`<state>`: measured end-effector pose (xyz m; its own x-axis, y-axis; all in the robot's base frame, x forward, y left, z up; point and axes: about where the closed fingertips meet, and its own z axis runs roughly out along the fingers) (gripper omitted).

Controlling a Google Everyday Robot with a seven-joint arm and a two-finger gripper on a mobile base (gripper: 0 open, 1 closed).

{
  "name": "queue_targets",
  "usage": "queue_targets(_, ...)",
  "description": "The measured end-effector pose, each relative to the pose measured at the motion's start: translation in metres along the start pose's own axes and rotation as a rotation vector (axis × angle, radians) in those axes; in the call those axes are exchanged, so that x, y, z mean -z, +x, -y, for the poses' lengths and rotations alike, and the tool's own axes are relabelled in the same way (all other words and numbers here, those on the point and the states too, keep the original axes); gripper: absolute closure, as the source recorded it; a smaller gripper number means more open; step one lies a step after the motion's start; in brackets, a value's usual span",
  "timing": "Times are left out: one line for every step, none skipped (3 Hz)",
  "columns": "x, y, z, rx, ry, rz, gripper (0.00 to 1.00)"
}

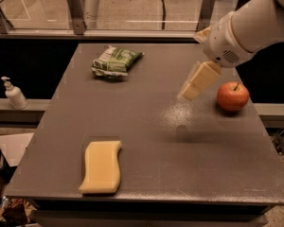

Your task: Pick green jalapeno chip bag

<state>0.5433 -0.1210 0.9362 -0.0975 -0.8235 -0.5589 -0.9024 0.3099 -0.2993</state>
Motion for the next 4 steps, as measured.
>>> queue_targets(-0.043, -0.018, 0.022, -0.043, 0.036, 0.048, 0.00)
queue_targets(-0.083, -0.039, 0.041, -0.072, 0.070, 0.100, 0.00)
queue_targets(-0.129, -0.068, 0.056, -0.086, 0.098, 0.150, 0.00)
queue_targets(-0.129, -0.068, 0.056, -0.086, 0.098, 0.150, 0.00)
